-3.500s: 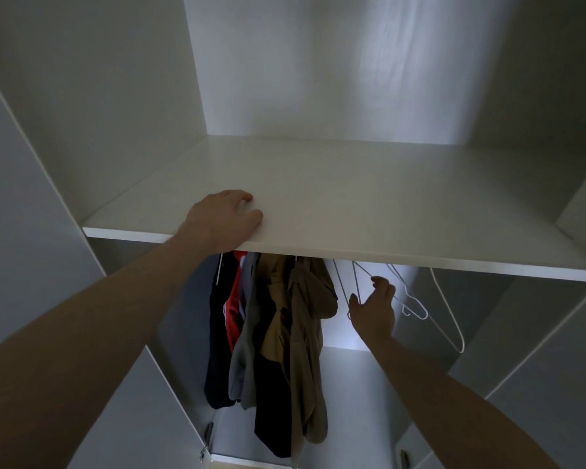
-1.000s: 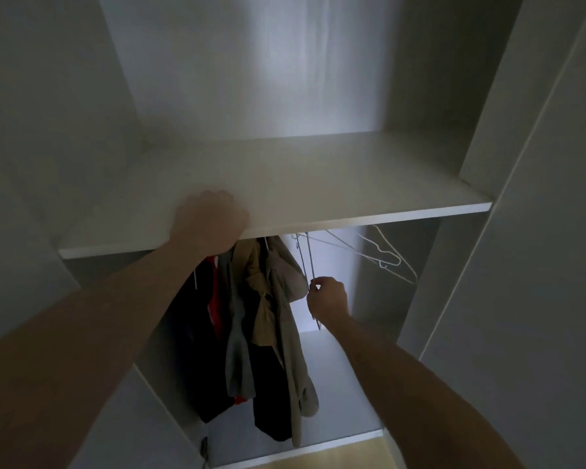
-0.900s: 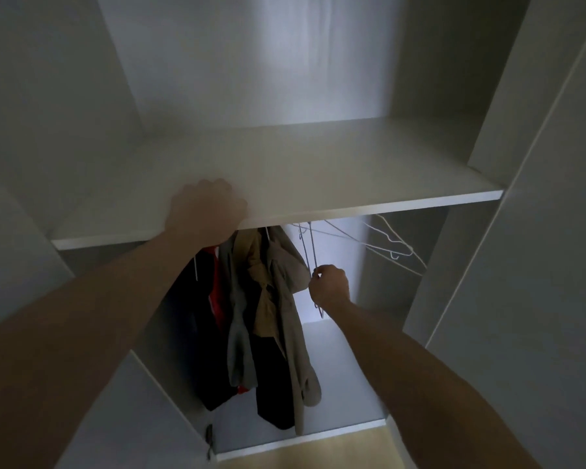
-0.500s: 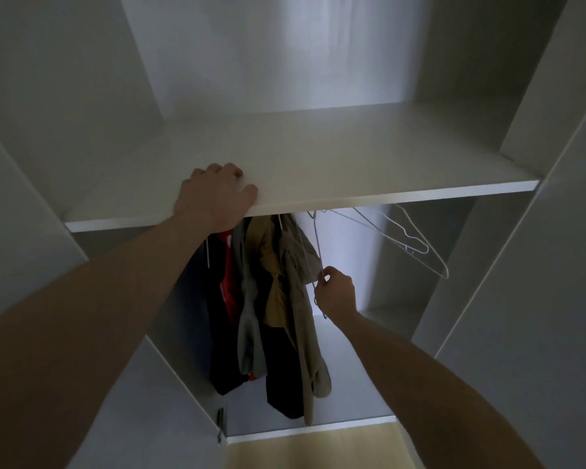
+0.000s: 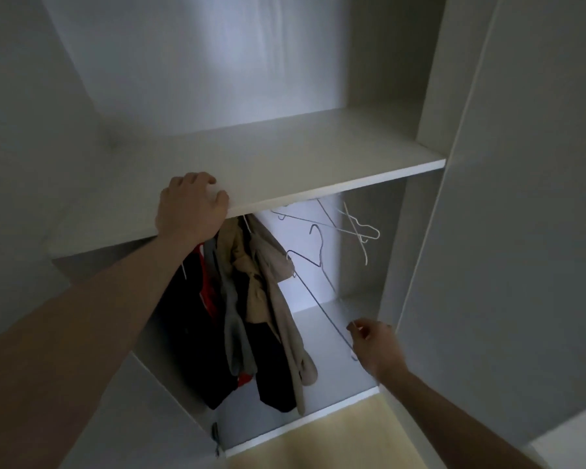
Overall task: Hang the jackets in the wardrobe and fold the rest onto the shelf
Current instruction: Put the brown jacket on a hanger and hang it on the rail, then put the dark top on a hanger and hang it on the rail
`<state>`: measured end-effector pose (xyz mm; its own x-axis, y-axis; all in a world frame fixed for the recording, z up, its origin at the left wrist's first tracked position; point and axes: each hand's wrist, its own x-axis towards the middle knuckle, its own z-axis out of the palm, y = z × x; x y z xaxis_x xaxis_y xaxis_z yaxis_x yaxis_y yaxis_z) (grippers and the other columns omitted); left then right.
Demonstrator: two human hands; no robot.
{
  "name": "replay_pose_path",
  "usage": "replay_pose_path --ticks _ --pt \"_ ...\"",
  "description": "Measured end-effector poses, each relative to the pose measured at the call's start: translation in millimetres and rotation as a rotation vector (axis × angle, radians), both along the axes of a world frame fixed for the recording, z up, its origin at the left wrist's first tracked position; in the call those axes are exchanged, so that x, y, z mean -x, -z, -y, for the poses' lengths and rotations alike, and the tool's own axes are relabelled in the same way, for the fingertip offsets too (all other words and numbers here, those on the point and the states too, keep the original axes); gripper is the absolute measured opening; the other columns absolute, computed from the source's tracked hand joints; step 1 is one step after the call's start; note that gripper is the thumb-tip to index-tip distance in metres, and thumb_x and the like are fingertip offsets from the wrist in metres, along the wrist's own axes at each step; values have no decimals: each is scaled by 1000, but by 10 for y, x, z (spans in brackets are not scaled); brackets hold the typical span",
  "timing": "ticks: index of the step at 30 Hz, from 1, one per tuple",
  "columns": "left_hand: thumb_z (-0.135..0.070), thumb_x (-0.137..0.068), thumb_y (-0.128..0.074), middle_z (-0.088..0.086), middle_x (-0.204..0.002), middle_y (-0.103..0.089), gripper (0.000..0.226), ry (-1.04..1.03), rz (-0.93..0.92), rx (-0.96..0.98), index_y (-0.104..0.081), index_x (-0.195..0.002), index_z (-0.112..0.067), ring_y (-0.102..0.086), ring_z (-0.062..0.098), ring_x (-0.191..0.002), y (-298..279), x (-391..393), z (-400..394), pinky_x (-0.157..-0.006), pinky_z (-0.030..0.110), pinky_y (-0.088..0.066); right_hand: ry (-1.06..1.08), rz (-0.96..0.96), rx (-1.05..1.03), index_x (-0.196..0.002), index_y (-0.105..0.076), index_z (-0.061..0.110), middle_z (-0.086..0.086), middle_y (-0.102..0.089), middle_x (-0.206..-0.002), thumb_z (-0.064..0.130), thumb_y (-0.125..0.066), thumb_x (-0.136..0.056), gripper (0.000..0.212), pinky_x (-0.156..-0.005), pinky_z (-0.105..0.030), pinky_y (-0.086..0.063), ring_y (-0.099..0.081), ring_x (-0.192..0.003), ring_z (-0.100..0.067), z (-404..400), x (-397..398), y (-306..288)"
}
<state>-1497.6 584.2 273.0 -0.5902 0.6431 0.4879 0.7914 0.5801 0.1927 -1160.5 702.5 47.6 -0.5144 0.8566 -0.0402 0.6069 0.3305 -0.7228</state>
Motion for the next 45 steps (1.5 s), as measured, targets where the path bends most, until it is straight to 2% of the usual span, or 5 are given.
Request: replay_pose_path --ticks 9,18,25,32,45 --pt "-21 -85 -61 -3 -129 -59 29 681 1 -237 -61 -114 -20 -56 24 -119 647 -1365 215 -106 42 -41 205 -25 -38 -86 -71 47 24 -69 -70 39 -61 -101 20 -51 -14 -41 -65 -64 2 1004 -1787 -442" --pt "-21 -83 -77 -10 -150 -46 73 1028 357 56 -44 -148 -30 -42 12 -135 1571 -3759 421 -108 30 -38 465 1 -15 -87 -73 54 25 -70 -81 60 -57 -86 17 -50 -18 -37 -49 -54 -5 2377 -4096 -797" --pt "-41 -87 -63 -17 -77 -72 20 1173 534 276 -68 -72 -28 -68 2 -82 1680 -5884 863 -72 33 -50 856 21 -54 -79 -76 46 30 -64 -67 42 -72 -84 8 -54 -11 -39 -58 -61 2 3804 -6035 -756" --pt "-49 -73 -73 -3 -55 -59 30 1283 717 455 -68 -74 -19 -53 12 -55 1938 -7978 1617 -56 29 -41 1201 84 85 -87 -78 31 15 -73 -81 36 -73 -88 7 -74 -30 -54 -67 -79 -5 5225 -7577 -424" --pt "-35 -81 -84 -10 -68 -71 16 1710 596 883 -69 -76 -32 -67 9 -67 2172 -11338 2778 -68 30 -52 1721 85 68 -70 -65 49 22 -66 -68 55 -68 -89 20 -56 -14 -39 -62 -73 0 7379 -8958 -51"
